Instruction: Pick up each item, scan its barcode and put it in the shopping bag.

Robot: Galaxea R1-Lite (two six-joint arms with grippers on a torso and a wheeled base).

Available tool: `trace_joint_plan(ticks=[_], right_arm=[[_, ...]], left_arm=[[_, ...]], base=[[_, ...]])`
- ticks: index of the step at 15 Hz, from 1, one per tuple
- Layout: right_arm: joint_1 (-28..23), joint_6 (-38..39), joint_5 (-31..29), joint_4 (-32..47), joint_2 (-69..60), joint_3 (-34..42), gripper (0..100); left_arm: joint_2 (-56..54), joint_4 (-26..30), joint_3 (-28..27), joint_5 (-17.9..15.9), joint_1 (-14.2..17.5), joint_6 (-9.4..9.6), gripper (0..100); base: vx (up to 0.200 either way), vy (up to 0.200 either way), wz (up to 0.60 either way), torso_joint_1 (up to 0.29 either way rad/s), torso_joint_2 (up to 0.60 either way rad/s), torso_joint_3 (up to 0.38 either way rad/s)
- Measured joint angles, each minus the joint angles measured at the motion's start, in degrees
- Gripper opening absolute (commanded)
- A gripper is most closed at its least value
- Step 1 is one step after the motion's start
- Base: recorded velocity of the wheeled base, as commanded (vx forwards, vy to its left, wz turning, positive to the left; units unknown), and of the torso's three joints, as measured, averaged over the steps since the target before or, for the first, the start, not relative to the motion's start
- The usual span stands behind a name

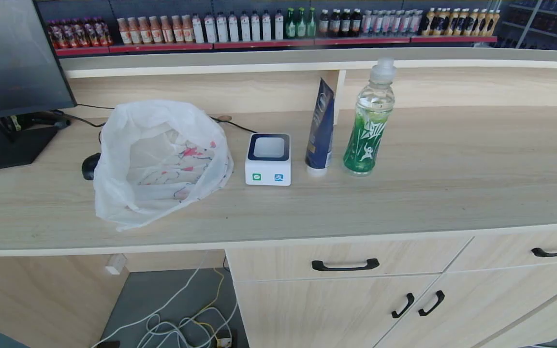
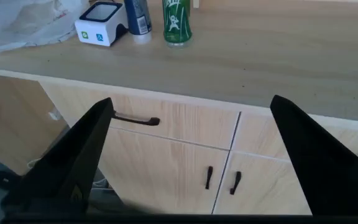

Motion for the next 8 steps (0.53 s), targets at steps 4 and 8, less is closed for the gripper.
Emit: trace_joint_plan(ticks=[4, 8], right_arm=[[12.28, -2.54, 1.1, -6.81, 14.41, -6.16, 100], [19.3, -13.43, 1.04, -16.52, 26.43, -9.76, 100]], left_arm=[[0.0, 0.0, 0.0, 0.0, 0.0, 0.0, 100], [0.0, 0.0, 0.0, 0.0, 0.0, 0.0, 100]], base=[[0.0, 0.0, 0.0, 0.0, 0.0, 0.0], [0.0, 0.0, 0.0, 0.0, 0.0, 0.0]])
